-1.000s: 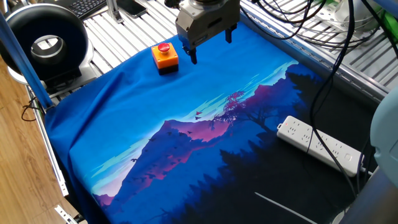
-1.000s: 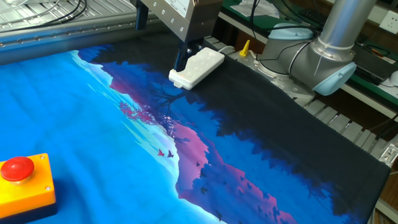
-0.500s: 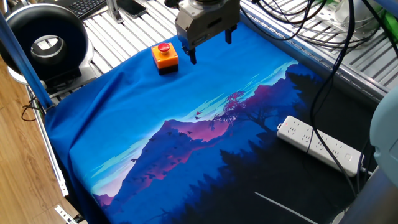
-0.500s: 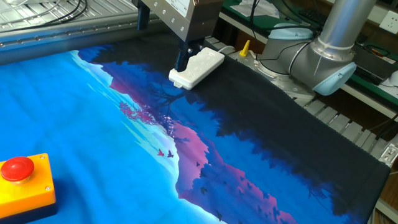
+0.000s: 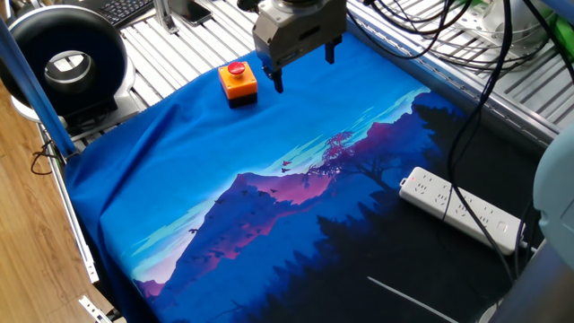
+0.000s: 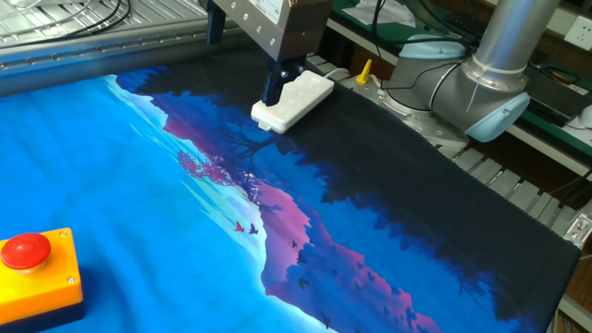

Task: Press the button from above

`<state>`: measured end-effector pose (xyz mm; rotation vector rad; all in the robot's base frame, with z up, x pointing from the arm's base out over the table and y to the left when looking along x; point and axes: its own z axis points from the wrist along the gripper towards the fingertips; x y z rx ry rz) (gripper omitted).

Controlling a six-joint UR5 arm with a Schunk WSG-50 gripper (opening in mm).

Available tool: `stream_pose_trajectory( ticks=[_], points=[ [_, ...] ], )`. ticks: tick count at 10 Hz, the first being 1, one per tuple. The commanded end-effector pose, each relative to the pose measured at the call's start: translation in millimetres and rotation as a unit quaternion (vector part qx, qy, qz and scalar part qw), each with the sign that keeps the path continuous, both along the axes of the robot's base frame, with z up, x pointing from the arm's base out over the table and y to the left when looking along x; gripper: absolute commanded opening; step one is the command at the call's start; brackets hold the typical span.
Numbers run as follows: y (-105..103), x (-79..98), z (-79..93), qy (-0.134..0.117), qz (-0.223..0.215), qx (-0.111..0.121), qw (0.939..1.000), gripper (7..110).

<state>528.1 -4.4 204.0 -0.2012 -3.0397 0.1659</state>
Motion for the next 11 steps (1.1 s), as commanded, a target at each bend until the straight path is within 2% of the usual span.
stream_pose_trajectory(
  ticks=[1, 4, 7, 8, 11],
  points=[
    [5, -7.0, 3.0, 0.011, -0.010, 0.010, 0.9998, 7],
    [8, -9.5, 5.3, 0.014, -0.011, 0.016, 0.9997, 7],
    [25, -6.2, 5.3, 0.005, -0.032, 0.046, 0.9984, 7],
    [23, -4.7, 5.6, 0.001, -0.038, 0.045, 0.9983, 7],
    [25, -8.7, 4.0, 0.011, -0.045, 0.048, 0.9978, 7]
  ],
)
